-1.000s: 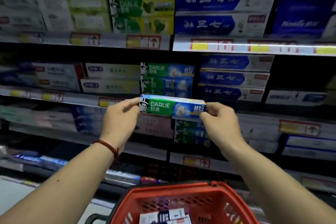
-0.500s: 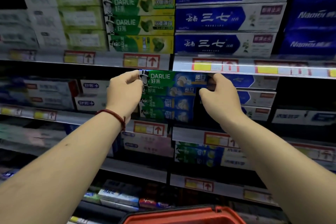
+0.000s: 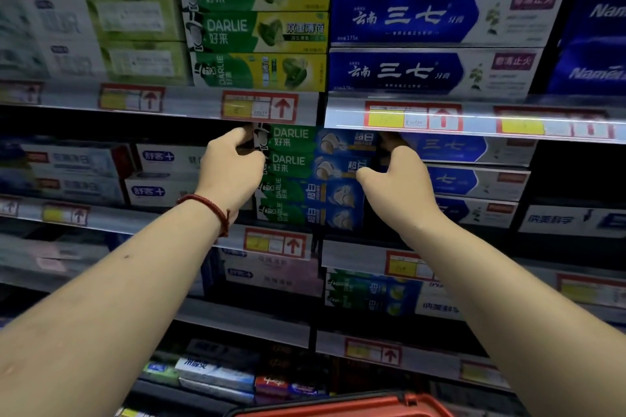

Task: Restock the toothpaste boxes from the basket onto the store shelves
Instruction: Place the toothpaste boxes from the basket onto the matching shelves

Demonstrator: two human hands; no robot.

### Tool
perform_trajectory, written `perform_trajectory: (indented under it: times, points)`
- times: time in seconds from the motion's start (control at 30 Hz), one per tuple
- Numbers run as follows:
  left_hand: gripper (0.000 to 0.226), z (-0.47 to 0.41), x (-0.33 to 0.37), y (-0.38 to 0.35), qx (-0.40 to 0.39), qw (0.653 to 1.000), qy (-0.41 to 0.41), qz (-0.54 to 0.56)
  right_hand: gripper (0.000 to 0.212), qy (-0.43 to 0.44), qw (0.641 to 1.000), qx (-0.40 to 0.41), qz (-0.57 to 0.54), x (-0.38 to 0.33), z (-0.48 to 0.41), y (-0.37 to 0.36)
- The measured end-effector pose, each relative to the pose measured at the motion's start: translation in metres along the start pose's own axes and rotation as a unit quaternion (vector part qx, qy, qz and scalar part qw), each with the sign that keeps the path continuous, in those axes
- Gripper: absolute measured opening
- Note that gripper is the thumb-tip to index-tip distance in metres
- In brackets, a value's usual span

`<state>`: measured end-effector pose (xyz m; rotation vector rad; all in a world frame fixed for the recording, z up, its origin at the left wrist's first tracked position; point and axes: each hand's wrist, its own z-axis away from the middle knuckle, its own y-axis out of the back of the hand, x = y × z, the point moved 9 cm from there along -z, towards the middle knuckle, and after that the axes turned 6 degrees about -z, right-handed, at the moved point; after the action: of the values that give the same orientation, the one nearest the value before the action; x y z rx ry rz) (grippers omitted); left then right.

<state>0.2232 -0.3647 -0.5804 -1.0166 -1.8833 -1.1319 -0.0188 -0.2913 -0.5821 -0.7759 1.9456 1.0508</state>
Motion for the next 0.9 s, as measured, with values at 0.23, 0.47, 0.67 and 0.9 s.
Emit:
perform_trajectory:
  times: [0.23,0.47,0.67,0.9]
  points:
    - [0.036,0.005,-0.004,-0.004,-0.033,0.998,0.046,-0.026,0.014,-0.001,1.0,0.008,-0.026,0.001,0.005,-0.002]
    - [0.062,0.006,-0.004,0.0,-0.042,0.997,0.009,-0.063,0.032,-0.01,1.0,0.017,-0.023,-0.001,0.011,0.001]
    - [0.047,0.038,0.007,0.009,-0.046,0.98,-0.115,-0.157,0.039,0.068,0.994,-0.012,0.084,-0.006,0.031,-0.004]
    - [0.049,0.125,-0.019,-0.003,-0.112,0.955,-0.195,-0.193,0.063,0.179,0.966,-0.087,0.164,-0.003,0.094,-0.017]
